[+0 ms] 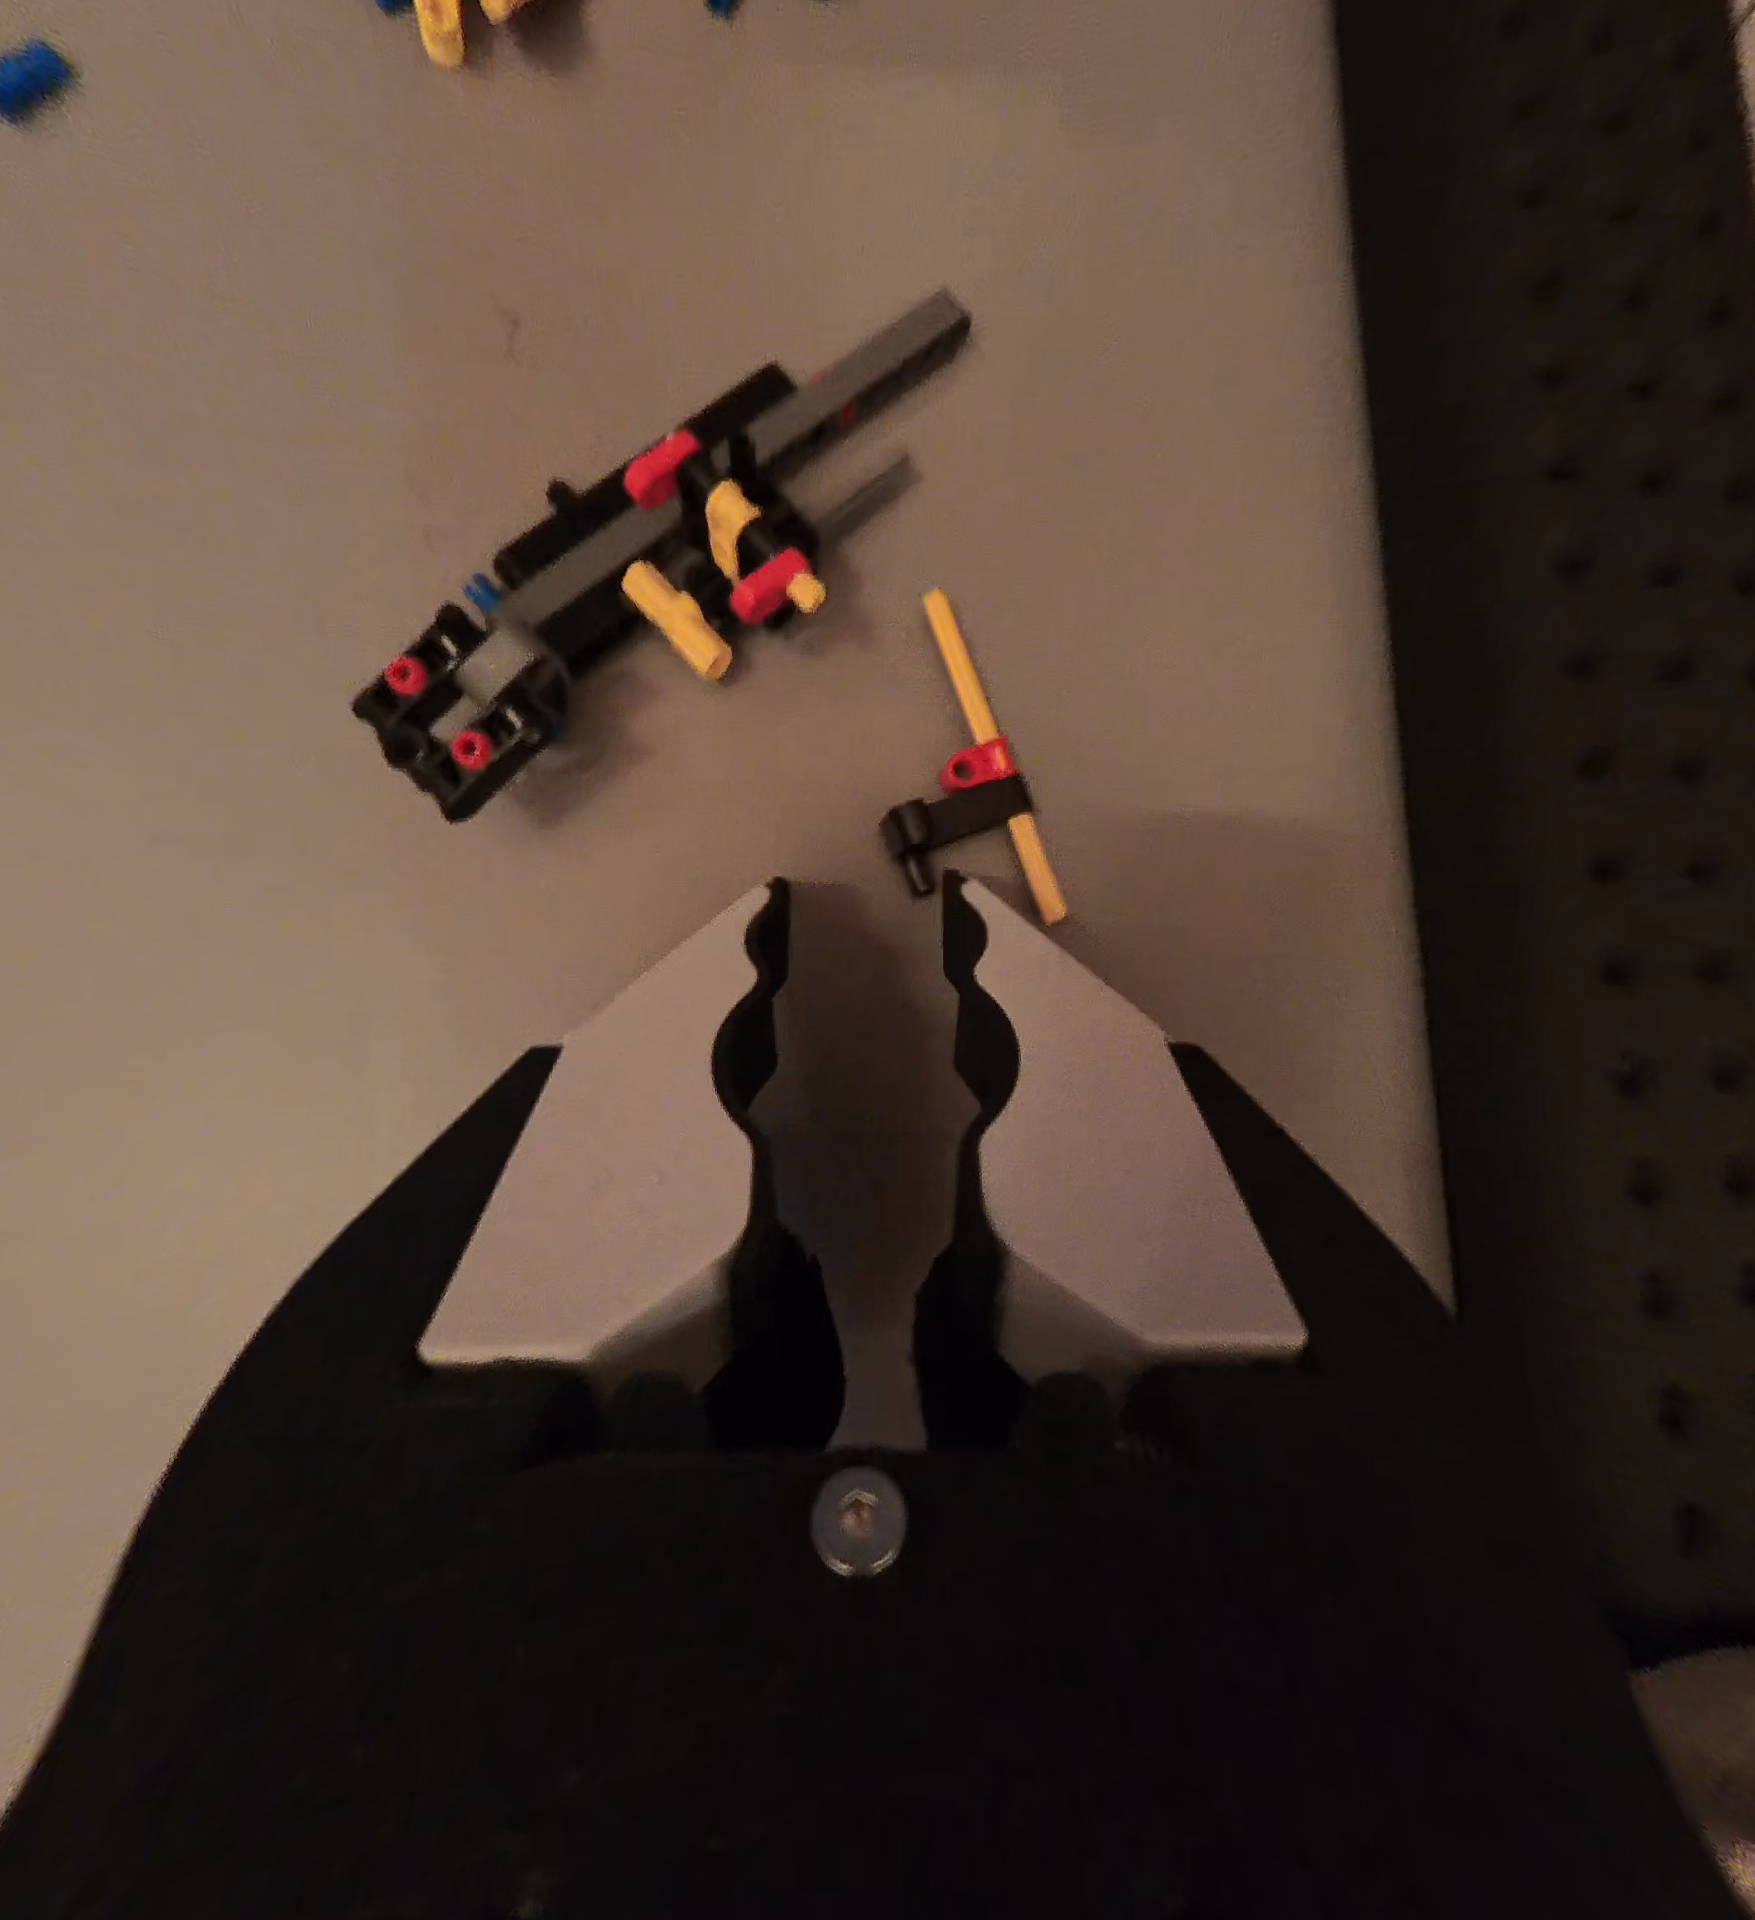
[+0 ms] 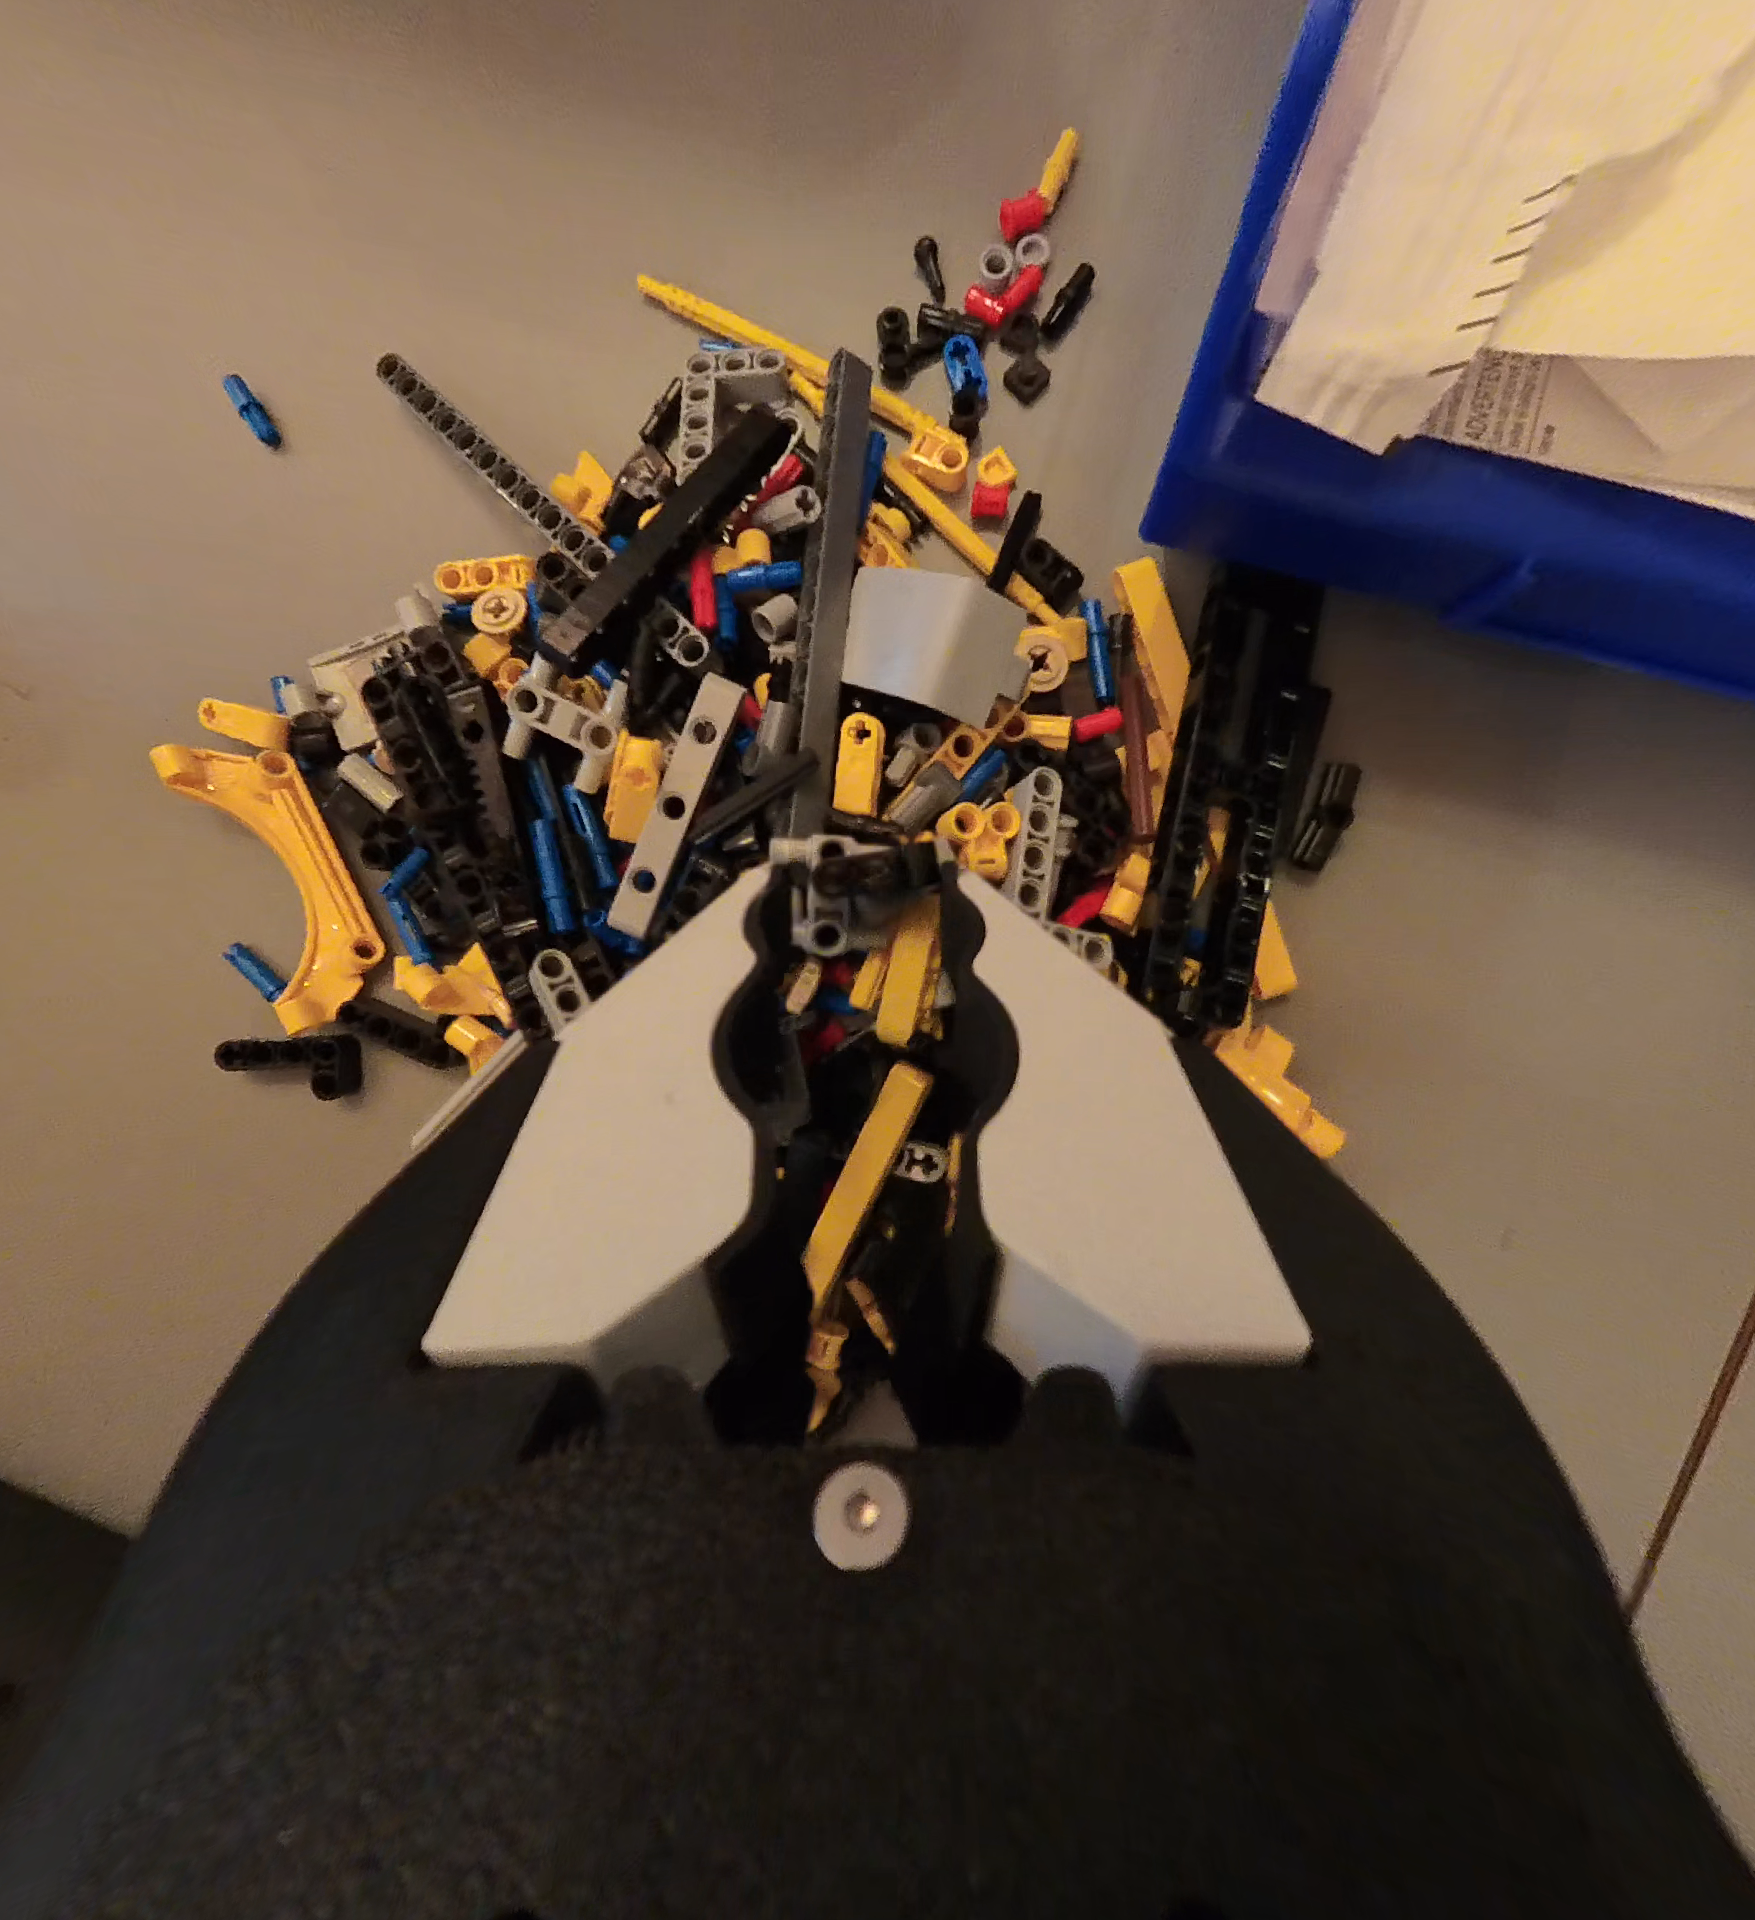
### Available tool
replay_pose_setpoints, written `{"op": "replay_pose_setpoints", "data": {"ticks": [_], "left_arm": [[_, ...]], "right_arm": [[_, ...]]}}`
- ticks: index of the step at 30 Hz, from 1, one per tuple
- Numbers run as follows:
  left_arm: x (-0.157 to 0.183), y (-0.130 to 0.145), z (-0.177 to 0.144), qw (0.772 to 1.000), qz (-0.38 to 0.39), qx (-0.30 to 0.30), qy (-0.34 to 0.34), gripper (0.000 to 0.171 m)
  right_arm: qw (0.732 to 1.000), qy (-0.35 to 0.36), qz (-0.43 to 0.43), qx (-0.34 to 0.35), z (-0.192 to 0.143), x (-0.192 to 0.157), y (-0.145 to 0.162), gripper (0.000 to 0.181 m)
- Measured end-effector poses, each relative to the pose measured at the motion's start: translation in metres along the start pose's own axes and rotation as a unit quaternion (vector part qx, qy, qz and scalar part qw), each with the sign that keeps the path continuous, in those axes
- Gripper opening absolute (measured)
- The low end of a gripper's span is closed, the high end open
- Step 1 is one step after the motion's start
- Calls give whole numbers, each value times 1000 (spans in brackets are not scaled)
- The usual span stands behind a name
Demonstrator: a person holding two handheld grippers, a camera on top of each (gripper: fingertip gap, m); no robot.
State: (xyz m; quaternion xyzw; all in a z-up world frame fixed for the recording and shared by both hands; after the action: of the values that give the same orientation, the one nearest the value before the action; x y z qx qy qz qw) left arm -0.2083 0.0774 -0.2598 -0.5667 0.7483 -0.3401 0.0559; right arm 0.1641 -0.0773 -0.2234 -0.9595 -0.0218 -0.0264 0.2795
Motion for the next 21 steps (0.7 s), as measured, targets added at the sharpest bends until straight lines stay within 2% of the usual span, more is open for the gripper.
{"op": "replay_pose_setpoints", "data": {"ticks": [7,11,13,15,16,17,19,21], "left_arm": [[3,-1,3,999,37,-5,-33,25],[4,-4,5,998,57,7,-38,20],[6,-5,11,997,70,9,-33,18],[8,-7,16,996,80,18,-35,15],[9,-8,19,995,89,23,-32,11],[11,-8,21,994,98,25,-30,0],[13,-10,22,992,118,22,-38,0],[12,-15,19,989,134,34,-61,0]], "right_arm": [[999,21,-26,-20,1,-7,-6,33],[998,-10,-46,43,-5,-35,-34,32],[992,-47,-79,90,-7,-60,-54,32],[977,-113,-113,141,-7,-91,-72,31],[965,-153,-135,168,-6,-109,-79,31],[951,-187,-156,193,-5,-125,-85,29],[921,-250,-194,226,-3,-155,-92,29],[905,-294,-201,233,5,-175,-94,29]]}}
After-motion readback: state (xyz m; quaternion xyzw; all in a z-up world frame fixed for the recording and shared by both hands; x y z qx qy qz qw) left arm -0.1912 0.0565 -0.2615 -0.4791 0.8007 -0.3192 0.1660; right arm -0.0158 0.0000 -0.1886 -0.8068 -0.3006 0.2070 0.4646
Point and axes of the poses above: each gripper's, where its closed fingertips meet, z out along the fingers, y out of its underside, x = y × z across the jaws, the point moved 8 cm from there along -z, back along the fingers, and after that the axes turned 13 degrees about -z, right-handed, at the moved point
